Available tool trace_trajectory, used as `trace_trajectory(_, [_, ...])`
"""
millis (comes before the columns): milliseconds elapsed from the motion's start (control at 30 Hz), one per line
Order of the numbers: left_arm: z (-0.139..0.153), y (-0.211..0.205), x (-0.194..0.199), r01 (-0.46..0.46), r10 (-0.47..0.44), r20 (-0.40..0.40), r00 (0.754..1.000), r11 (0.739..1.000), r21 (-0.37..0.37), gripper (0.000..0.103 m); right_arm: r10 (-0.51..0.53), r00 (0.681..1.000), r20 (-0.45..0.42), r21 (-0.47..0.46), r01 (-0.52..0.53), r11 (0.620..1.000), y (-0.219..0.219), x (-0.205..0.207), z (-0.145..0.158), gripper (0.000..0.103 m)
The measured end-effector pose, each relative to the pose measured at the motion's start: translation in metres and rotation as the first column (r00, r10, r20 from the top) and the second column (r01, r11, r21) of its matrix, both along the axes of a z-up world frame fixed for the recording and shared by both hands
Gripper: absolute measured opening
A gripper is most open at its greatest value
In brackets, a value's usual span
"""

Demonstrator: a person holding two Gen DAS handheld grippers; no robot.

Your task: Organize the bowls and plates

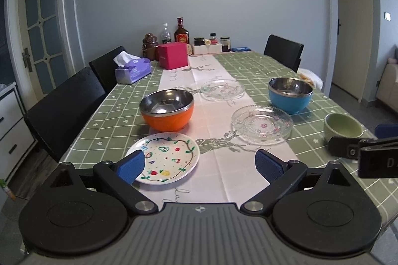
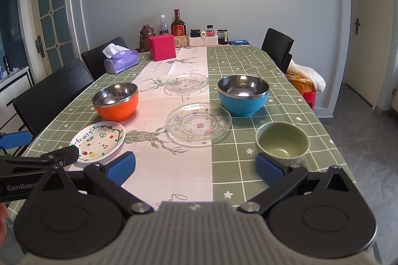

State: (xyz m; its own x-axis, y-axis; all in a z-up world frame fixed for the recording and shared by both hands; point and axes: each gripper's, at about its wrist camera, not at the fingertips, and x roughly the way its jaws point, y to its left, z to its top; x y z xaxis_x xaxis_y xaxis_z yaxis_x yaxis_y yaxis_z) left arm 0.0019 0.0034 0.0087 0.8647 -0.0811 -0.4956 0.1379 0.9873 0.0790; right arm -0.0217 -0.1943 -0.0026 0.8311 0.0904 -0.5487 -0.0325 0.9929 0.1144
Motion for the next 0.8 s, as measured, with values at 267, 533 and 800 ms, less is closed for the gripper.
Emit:
trace_trajectory(267, [-0.017, 0.019, 0.013, -0.014, 0.008, -0.060, 0.998, 0.995, -0.100, 0.103, 0.031, 0.997, 0.077, -0.010, -0.030, 1.000, 0.008, 0.005, -0.019, 0.100])
trace_trajectory(533, [-0.035, 0.056, 0.035, -0.056, 0.027, -0.114, 0.993, 0.964, -0.259, 0.089, 0.120, 0.993, -0.015, 0.041, -0.119, 0.992, 0.026, 0.044, -0.037, 0.100])
trace_trajectory(800, [-0.051, 0.092, 0.072, -0.116, 0.072, -0.162, 0.984, 0.952, -0.284, 0.065, 0.171, 0.980, -0.098, 0.086, -0.163, 0.983, 0.055, 0.089, -0.053, 0.069])
